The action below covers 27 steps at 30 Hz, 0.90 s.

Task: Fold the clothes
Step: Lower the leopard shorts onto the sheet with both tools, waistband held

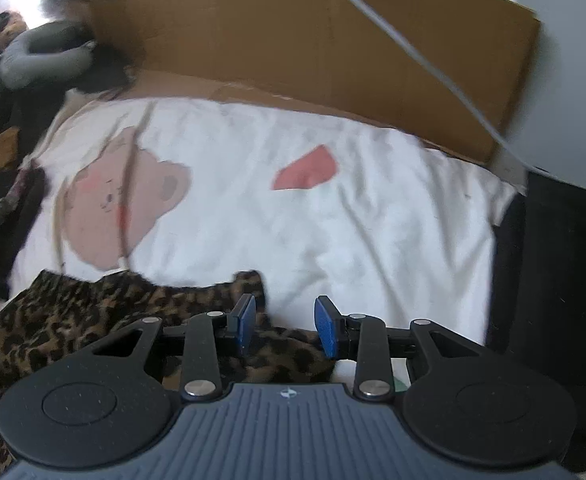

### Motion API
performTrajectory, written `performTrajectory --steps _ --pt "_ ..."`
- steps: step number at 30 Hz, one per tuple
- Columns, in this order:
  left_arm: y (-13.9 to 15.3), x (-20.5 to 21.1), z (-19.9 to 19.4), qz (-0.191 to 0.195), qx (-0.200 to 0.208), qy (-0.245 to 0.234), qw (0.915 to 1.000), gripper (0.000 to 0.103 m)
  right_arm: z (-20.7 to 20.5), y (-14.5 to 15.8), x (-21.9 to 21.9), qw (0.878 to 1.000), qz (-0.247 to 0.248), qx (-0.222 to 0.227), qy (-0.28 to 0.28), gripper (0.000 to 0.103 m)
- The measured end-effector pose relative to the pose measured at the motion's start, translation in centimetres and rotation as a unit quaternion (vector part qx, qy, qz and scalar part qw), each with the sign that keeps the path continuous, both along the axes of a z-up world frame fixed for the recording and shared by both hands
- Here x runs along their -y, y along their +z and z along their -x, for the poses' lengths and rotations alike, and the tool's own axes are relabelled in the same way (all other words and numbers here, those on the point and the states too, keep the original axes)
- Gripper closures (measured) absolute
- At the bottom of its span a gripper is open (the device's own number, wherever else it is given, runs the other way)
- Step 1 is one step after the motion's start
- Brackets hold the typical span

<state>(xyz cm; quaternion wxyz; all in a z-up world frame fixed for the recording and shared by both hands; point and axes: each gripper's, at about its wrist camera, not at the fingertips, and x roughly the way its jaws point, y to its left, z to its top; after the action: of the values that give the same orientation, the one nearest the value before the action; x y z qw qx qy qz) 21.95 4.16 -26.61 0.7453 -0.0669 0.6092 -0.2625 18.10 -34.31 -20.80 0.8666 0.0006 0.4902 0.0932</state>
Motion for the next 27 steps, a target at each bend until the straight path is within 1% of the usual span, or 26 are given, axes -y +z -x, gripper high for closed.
performTrajectory --steps 2,3,6,9,11,14,16,17,18,19,20,21,22,25,27 --pt "-0.8 0.3 -0.2 0.0 -0.006 0.002 1.0 0.073 -0.3 -0.3 -1.0 1.0 0.009 -0.01 0.027 0.059" --pt "-1.2 0.5 -0.3 0.001 -0.011 0.001 0.9999 0.073 -0.3 -0.7 -1.6 0.999 0.021 -0.015 0.039 0.057" --pt "-2.4 1.0 -0.4 0.003 -0.026 -0.001 0.9996 0.072 -0.5 -2.1 -2.9 0.995 0.054 -0.035 0.07 0.056" --pt "-3.3 1.2 0.2 -0.006 -0.037 -0.002 0.9993 0.07 -0.5 -3.4 -3.6 0.992 0.079 -0.053 0.086 0.051" --pt "-3.6 1.3 0.8 -0.004 -0.039 -0.005 0.9992 0.069 -0.6 -4.1 -3.6 0.991 0.08 -0.061 0.085 0.05" --pt "-3.5 1.6 1.1 -0.004 -0.031 -0.012 0.9994 0.069 -0.9 -5.1 -3.9 0.991 0.079 -0.064 0.09 0.047" --pt "-3.5 1.2 0.9 -0.002 -0.033 -0.004 0.9994 0.078 -1.1 -5.4 -4.3 0.989 0.08 -0.057 0.108 0.048" --pt "-3.6 1.1 0.9 -0.001 -0.034 0.001 0.9994 0.088 -1.2 -5.5 -4.2 0.99 0.073 -0.056 0.111 0.053" --pt "-3.7 0.9 0.9 0.002 -0.035 0.004 0.9994 0.091 -1.5 -5.6 -3.9 0.991 0.058 -0.06 0.108 0.065" --pt "-3.6 0.8 1.0 0.003 -0.032 0.005 0.9995 0.093 -1.8 -5.5 -3.5 0.992 0.04 -0.062 0.099 0.077" --pt "-3.5 0.7 1.1 0.005 -0.026 0.002 0.9997 0.094 -1.9 -5.3 -3.2 0.994 0.034 -0.059 0.087 0.084" --pt "-3.1 0.6 1.2 0.005 -0.016 0.001 0.9999 0.095 -2.0 -5.1 -2.9 0.995 0.03 -0.054 0.075 0.088" --pt "-2.7 0.5 1.3 0.006 -0.005 -0.001 1.0 0.096 -2.0 -4.8 -2.6 0.996 0.021 -0.049 0.066 0.089" --pt "-1.3 -0.2 0.7 0.01 0.026 0.016 0.9995 0.097 -2.0 -3.7 -2.0 0.998 0.001 -0.029 0.05 0.091" --pt "-0.1 -0.5 0.0 0.009 0.047 0.021 0.9986 0.098 -2.0 -2.9 -2.0 0.999 -0.003 -0.013 0.048 0.092"
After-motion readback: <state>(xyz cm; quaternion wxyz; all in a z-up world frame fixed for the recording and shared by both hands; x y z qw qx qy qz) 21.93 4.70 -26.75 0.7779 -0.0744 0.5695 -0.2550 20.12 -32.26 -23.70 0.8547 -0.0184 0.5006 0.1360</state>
